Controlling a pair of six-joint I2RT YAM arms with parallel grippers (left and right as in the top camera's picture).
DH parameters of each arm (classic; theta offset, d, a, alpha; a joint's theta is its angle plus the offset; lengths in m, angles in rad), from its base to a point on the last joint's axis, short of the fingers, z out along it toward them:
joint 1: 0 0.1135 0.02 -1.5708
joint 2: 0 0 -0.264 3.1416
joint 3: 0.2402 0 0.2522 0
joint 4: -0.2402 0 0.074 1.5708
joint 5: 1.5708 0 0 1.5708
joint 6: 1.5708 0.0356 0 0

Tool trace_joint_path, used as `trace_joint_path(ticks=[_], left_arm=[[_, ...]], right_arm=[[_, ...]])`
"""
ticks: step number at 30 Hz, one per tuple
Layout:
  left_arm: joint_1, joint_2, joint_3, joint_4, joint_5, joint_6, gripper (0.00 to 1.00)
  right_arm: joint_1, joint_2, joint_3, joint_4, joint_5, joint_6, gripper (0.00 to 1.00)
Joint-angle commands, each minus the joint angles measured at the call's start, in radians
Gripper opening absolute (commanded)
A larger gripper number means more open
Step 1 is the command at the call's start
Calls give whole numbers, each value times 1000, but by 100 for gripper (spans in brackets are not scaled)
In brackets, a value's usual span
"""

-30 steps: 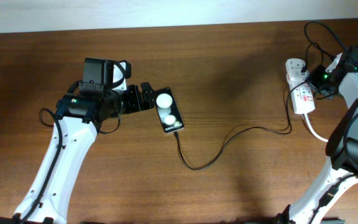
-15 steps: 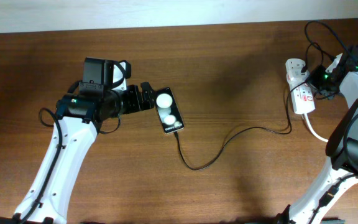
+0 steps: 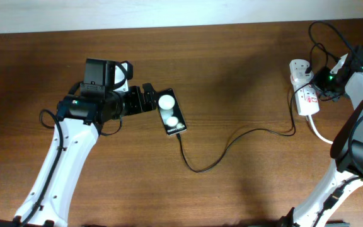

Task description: Plug charger to phone and switch on socket

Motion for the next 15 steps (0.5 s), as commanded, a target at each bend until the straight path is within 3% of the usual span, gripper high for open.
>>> trace_joint_path(ticks=[1,12,15], left_arm=[[0,0,5,1,-7,13,99],[0,0,5,1,-7,13,99],[0,0,5,2,-7,13,99]], right_arm=[[70,26,-29,-31,-72,-32,4],[87,26,-29,-58,-66,-27,4],[83,19,-29,-118,46,68,4]])
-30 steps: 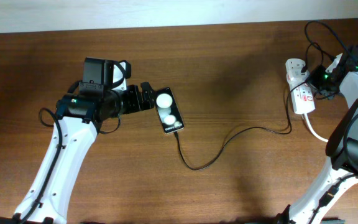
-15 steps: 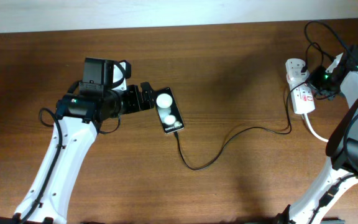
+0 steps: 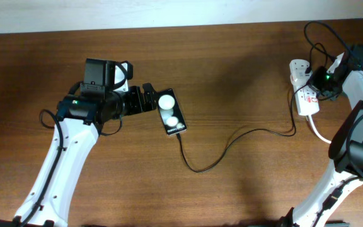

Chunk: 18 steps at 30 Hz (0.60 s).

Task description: Plug charger to phone and switch on socket

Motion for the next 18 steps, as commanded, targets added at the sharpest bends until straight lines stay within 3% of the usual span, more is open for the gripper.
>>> trace_joint_path(ticks=[1,6,13,18], left_arm=[[0,0,5,1,-7,13,99],[0,0,5,1,-7,13,99],[0,0,5,1,-7,13,99],[0,0,5,1,-7,13,99]], right_arm=[[56,17,-31,-108,68,108,4],[33,-116,-31,-204,139,129,4],[48,-451,-31,-323,171,119,4],[161,-660,-32,-401,105,-38,4]])
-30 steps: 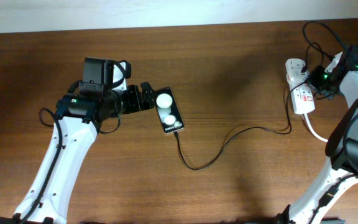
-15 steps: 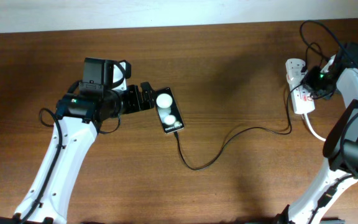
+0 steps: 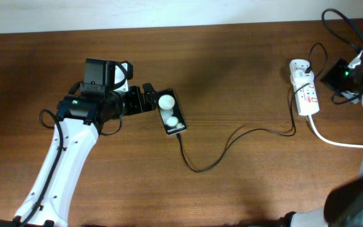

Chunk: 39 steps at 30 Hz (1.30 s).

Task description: Plug charger to phone and switch on socket

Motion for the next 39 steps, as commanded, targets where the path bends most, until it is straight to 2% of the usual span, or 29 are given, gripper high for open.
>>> trace_joint_path(ticks=[1,6,10,11,12,13,39], left_arm=[[0,0,5,2,-7,13,99],[0,0,5,1,-7,13,99],[0,0,5,2,-7,13,99],[0,0,5,1,-7,13,99],[0,0,5,1,-7,13,99],[0,0,5,2,-7,13,99],[0,0,5,2,-7,13,99]], right_arm=[[131,-135,6,-58,-39,-137,4],[402,-246,6,-145,-43,-187,4],[556,-254,6,-156,-42,-187,4],[583,-253,6,-156,-42,-187,23],[611,-252,6,-157,-42,-187,88],[623,-252,6,-159,-42,-187,99],[639,-246,6,-163,-42,-187,99]])
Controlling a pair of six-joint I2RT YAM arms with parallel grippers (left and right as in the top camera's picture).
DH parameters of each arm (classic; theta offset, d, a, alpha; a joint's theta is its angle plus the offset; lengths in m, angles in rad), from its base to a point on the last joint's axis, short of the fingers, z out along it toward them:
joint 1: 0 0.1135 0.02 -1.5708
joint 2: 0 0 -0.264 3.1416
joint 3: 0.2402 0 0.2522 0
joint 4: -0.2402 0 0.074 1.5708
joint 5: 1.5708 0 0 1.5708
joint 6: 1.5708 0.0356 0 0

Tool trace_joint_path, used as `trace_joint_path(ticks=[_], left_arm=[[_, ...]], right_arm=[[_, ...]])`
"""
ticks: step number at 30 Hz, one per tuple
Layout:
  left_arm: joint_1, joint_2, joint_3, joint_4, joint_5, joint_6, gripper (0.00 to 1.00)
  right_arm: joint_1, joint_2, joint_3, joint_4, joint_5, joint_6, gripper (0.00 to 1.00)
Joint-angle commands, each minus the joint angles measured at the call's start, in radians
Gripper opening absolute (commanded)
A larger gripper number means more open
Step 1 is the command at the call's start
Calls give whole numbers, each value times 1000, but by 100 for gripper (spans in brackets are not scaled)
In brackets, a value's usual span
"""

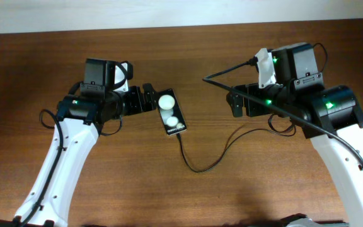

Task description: Plug charger to phone and switch on socket

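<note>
A black phone with two white round spots lies on the wooden table, left of centre. A thin black charger cable runs from its near end, loops toward me and passes under the right arm. My left gripper rests against the phone's left edge; its jaws cannot be made out from above. My right gripper hangs over the middle of the table, right of the phone, and looks shut with nothing in it. The white socket strip is hidden behind the right arm.
The right arm's bulky wrist and camera cover the table's right side, with the arm's own black lead arching out to the left. The table's far edge meets a pale wall.
My right arm has come from the far right edge, beyond the socket strip, to the middle right of the table and now covers the strip. The left arm, phone and cable are unchanged.
My right gripper was at the white socket strip at the far right in the first two moments. Then it stood clear to the right of the strip. Now it is over the table's centre. My left gripper stayed at the phone, cable in place, throughout.
</note>
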Motion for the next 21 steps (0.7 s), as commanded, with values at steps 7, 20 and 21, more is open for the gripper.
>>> trace_joint_path(ticks=[7,20,21], left_arm=[[0,-3,5,-3,-7,13,99],[0,-533,-72,-66,-242,14,98],[0,-600,-90,-69,-264,17,99]], right_arm=[[5,-5,6,0,2,-1,99],[5,-5,6,-1,2,-1,99],[5,-5,6,0,2,-1,99]])
